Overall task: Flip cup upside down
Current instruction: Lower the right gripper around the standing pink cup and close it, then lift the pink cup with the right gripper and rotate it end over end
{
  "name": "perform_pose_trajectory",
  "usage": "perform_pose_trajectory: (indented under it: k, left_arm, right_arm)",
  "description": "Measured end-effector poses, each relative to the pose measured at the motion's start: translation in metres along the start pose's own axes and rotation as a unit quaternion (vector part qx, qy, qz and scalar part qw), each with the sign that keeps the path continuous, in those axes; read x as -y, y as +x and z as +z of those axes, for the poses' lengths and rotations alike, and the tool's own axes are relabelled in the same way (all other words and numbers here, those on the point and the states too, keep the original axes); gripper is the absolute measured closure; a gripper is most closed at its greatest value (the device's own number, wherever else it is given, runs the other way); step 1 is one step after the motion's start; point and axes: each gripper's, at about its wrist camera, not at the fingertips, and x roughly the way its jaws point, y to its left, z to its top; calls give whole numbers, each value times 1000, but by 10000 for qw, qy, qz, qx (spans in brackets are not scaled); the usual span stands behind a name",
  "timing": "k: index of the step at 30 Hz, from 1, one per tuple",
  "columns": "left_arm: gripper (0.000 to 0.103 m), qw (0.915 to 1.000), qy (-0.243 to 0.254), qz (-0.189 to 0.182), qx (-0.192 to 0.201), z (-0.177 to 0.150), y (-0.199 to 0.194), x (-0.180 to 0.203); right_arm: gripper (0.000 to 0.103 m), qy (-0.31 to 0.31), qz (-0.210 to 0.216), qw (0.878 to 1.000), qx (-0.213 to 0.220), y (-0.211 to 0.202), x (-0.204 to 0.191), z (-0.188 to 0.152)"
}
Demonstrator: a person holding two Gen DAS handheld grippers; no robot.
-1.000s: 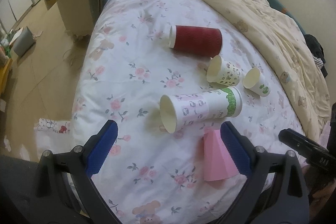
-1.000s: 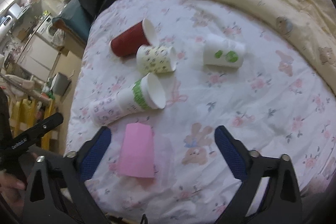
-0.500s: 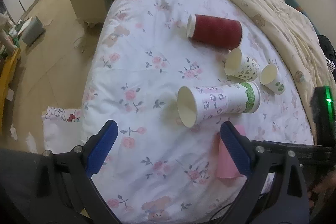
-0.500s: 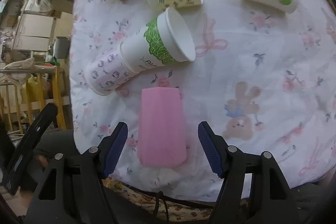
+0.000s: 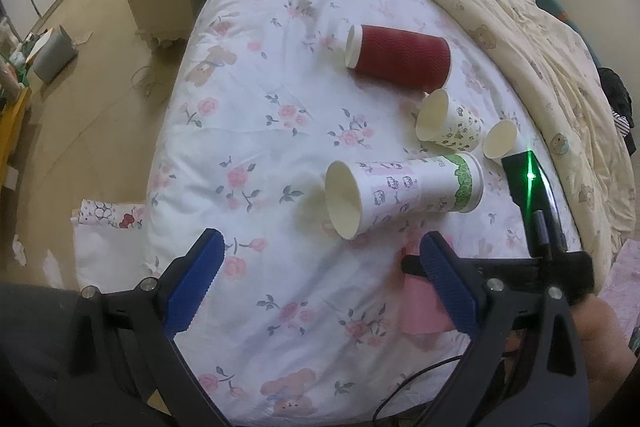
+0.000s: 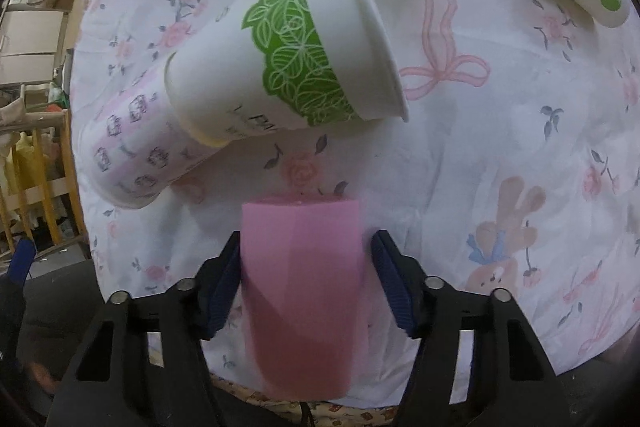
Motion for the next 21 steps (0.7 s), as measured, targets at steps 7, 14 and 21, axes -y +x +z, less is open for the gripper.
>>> perform_pose_trajectory:
  k: [7,14,21]
  left_arm:
    - [6,10000,-18,30,18,0,1,-2]
    - [6,9999,115,69,62,-3,2,4]
    - [6,9994,310,32,157,-7,1,14]
  right_arm:
    - [45,-215,194,9995,143,-6,-8,-4]
    - [45,-315,700,9946,697,-45,8,-21]
    - [45,-498,1206,9821,1355,-97,32,-57]
